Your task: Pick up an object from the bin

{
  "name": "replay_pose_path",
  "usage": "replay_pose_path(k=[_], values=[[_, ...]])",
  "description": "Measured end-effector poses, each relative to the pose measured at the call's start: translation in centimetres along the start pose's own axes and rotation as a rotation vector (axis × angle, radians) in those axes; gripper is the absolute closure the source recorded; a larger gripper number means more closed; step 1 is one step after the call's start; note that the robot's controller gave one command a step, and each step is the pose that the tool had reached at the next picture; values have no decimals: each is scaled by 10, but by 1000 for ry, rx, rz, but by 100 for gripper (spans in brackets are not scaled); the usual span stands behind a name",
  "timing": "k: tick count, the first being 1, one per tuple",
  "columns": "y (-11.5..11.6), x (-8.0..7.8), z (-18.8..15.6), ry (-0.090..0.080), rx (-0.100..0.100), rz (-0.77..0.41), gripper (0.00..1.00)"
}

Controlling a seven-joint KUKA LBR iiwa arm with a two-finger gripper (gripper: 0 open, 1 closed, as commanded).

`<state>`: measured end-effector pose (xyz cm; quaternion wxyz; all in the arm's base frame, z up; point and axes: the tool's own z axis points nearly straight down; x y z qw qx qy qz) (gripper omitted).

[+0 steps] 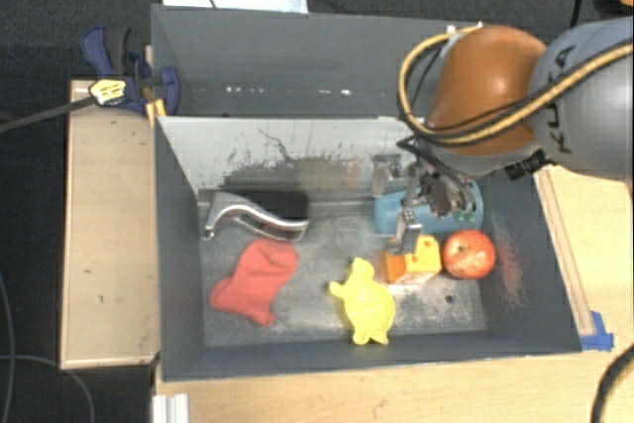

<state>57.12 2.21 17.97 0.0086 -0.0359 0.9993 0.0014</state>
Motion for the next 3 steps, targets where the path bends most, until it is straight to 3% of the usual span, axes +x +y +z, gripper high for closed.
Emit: replay_pose_path(k=[1,2,3], values=[[-35,7,71,10,2,-51,0],[-64,36,87,9,-4,-43,0],[-91,58,103,14,2,-33,0]])
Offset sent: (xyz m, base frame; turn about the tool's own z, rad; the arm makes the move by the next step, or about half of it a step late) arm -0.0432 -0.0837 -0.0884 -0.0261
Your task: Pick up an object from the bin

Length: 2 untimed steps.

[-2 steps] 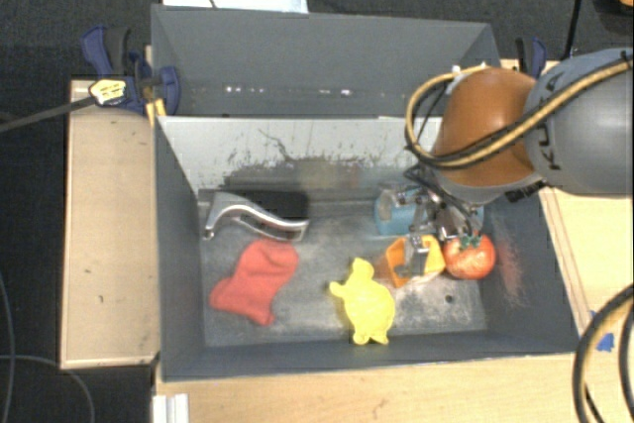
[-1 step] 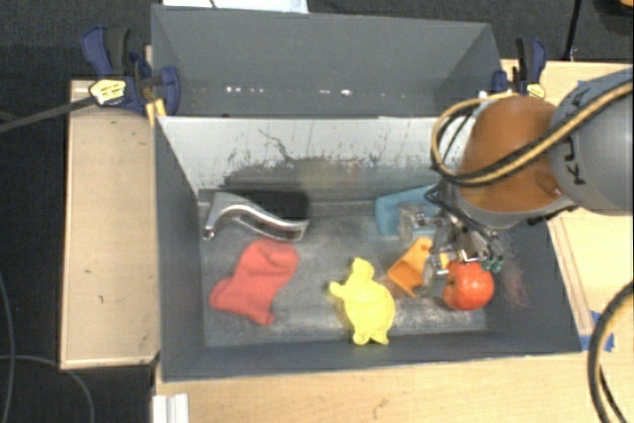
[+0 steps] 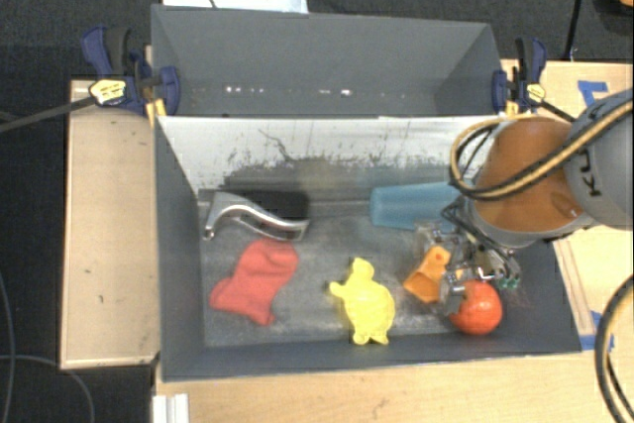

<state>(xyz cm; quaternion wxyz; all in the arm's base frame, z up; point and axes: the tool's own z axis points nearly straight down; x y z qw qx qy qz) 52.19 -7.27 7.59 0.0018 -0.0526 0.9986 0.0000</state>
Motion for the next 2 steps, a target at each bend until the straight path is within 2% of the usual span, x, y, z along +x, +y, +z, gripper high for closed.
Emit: replay_pose_path(k=[1,2], values=[[18,20,4,-3,-1,46,100],[18,20,4,-3,-1,46,100]])
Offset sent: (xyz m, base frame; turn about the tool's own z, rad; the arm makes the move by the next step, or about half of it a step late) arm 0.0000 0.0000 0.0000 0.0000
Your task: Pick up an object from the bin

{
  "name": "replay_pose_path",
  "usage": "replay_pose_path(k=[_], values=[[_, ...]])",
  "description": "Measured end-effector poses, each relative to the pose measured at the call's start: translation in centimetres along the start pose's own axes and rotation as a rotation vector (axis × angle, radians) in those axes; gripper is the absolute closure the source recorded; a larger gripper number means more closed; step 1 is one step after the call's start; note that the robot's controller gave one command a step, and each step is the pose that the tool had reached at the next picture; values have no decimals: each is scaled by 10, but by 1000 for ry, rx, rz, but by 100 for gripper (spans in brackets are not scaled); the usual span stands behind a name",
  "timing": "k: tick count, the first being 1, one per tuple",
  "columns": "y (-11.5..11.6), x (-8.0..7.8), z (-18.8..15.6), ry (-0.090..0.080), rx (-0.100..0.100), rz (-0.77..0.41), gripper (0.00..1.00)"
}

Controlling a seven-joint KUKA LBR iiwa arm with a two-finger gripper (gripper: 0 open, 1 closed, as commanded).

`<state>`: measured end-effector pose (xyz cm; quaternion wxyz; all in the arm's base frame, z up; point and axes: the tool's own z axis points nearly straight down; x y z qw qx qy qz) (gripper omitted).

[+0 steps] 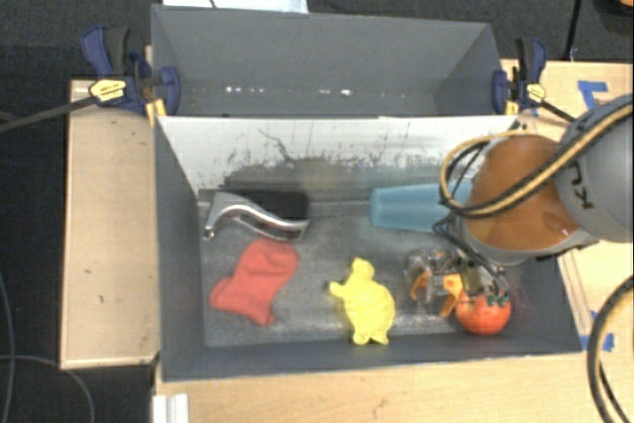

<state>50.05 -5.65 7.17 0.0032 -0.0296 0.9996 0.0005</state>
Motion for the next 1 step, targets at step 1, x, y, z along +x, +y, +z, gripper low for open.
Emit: replay_pose_path(k=[1], values=[[-4,-21,-35,6,0,2,100]])
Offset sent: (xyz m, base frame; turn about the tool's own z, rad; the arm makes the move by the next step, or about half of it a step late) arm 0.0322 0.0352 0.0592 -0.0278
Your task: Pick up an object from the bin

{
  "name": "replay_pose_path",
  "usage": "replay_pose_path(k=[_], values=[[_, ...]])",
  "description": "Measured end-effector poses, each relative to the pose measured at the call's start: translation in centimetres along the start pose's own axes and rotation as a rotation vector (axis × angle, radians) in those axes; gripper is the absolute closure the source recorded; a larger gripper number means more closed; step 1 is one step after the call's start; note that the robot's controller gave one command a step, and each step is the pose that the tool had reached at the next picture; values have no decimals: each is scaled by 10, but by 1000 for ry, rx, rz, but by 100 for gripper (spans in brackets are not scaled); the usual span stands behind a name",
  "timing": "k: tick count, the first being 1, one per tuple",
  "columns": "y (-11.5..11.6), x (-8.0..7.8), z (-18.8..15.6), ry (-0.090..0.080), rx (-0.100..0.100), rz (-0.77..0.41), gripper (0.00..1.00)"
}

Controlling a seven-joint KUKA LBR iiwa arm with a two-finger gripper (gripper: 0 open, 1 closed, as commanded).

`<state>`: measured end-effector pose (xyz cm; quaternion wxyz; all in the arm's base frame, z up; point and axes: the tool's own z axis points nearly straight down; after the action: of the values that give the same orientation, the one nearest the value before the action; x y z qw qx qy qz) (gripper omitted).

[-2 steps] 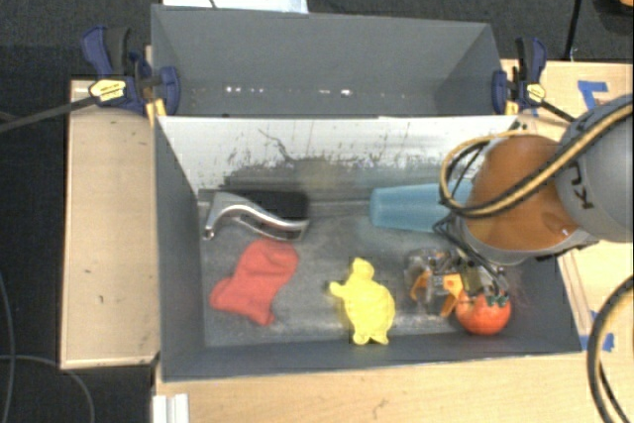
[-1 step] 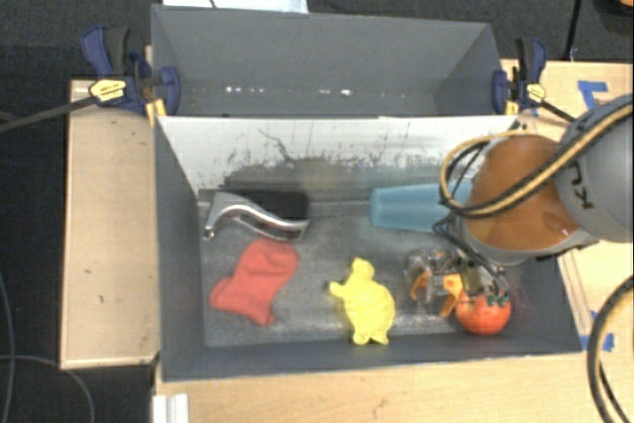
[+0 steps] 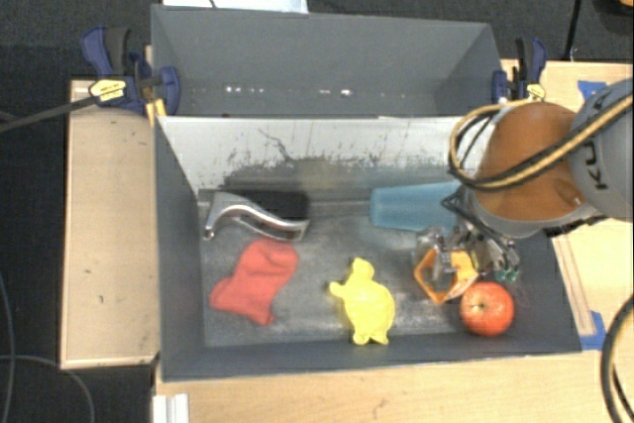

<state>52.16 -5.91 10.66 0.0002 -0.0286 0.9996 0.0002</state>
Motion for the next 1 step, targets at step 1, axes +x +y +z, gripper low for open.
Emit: replay_pose_path(k=[1], values=[[21,-10,-19,-5,1,-16,100]])
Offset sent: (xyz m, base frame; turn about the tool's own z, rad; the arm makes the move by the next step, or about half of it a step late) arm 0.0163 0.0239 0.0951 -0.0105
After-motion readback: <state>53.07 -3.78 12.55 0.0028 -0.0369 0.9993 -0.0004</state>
